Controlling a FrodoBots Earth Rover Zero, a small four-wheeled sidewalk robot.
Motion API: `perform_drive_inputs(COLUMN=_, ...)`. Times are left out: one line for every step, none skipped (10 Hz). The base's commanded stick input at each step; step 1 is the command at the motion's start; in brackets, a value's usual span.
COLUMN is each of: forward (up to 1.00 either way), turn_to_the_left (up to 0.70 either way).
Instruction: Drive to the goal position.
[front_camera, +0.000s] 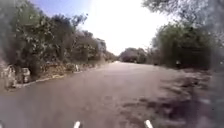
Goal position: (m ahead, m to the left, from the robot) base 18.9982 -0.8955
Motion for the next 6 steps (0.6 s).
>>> perform_drive_inputs(forward=0.85, turn_to_the_left=0.00)
perform_drive_inputs(forward=0.85, turn_to_the_left=0.00)
perform_drive_inputs(forward=0.85, turn_to_the_left=0.00)
perform_drive_inputs(forward=0.85, turn_to_the_left=0.00)
perform_drive_inputs(forward=0.85, turn_to_the_left=0.00)
perform_drive_inputs(forward=0.85, turn_to_the_left=0.00)
